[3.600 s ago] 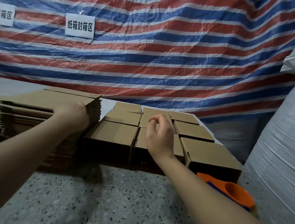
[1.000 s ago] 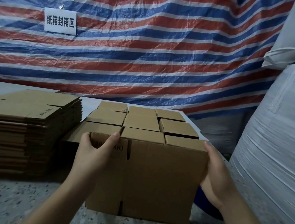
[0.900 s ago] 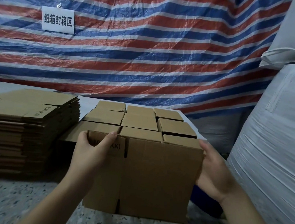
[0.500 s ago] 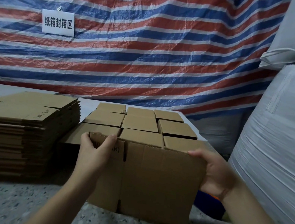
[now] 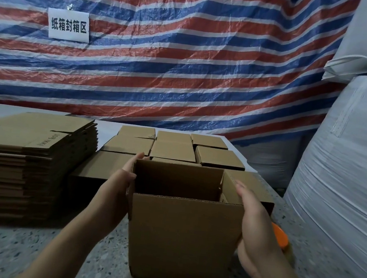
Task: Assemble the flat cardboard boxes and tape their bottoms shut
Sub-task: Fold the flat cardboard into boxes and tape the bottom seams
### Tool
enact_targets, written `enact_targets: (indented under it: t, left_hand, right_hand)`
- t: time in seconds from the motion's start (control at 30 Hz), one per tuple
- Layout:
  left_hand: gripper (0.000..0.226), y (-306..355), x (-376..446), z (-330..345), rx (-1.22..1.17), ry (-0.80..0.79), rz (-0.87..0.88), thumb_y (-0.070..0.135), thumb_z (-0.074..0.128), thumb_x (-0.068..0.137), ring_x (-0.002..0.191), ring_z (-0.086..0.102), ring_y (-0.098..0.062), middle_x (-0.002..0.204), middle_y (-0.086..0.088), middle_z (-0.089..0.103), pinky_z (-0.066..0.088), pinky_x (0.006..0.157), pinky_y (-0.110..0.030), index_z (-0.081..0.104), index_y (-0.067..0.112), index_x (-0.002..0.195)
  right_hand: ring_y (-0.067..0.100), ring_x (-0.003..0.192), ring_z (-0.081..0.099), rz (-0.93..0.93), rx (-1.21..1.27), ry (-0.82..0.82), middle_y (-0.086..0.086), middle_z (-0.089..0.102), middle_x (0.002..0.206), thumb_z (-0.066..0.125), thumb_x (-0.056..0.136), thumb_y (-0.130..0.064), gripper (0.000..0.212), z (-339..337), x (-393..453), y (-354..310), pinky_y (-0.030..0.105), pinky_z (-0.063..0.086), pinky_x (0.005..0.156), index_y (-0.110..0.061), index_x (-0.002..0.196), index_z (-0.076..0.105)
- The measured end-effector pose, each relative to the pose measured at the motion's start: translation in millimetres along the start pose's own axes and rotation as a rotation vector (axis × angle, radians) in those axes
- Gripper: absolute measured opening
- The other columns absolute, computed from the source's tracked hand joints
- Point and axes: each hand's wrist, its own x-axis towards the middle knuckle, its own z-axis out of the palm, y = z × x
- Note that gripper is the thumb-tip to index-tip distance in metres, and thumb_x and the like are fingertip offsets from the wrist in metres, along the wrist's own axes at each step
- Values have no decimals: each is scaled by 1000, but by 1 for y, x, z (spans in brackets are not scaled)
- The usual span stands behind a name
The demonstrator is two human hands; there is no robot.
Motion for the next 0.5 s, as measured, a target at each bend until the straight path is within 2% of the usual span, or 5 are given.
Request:
enact_targets:
  t: [0.07,0.17,0.3,0.43,0.5]
  left_hand:
    - [52,-1,2,4,13,-45,-33,12,23,98,93,58,-24,140,-16,49,47,64,-33,44,28,142]
    - [51,-5,8,9,3,-37,-67,16,26,99,104,60,-29,144,-9,46,56,61,-32,44,34,143]
    - [48,-11,10,6,-6,-7,-45,20,30,98,99,66,-25,133,-2,57,56,61,-31,48,36,139]
    - [28,-18,10,-1,31,5,22,46,49,93,73,72,-18,98,-7,74,55,54,-25,67,34,111]
    - [48,-26,9,-3,73,32,21,64,46,84,79,74,-16,93,-5,76,56,62,-25,73,29,103]
  right_hand:
    - [17,134,50,41,27,-10,-9,59,139,39,103,-49,37,-5,2,2,53,40,112,-45,137,53]
    - [7,105,66,75,66,-4,-20,70,108,44,102,-48,18,-6,2,-2,40,54,86,-55,108,59]
    - [16,110,69,124,109,-32,-13,74,104,42,99,-57,30,-9,-2,-2,46,55,93,-61,83,67]
    - [23,98,75,171,178,7,9,77,108,33,101,-59,53,-21,3,-2,37,60,71,-34,101,79]
    - [19,85,76,204,108,8,10,78,95,37,103,-50,51,-22,10,0,36,56,71,-19,101,78]
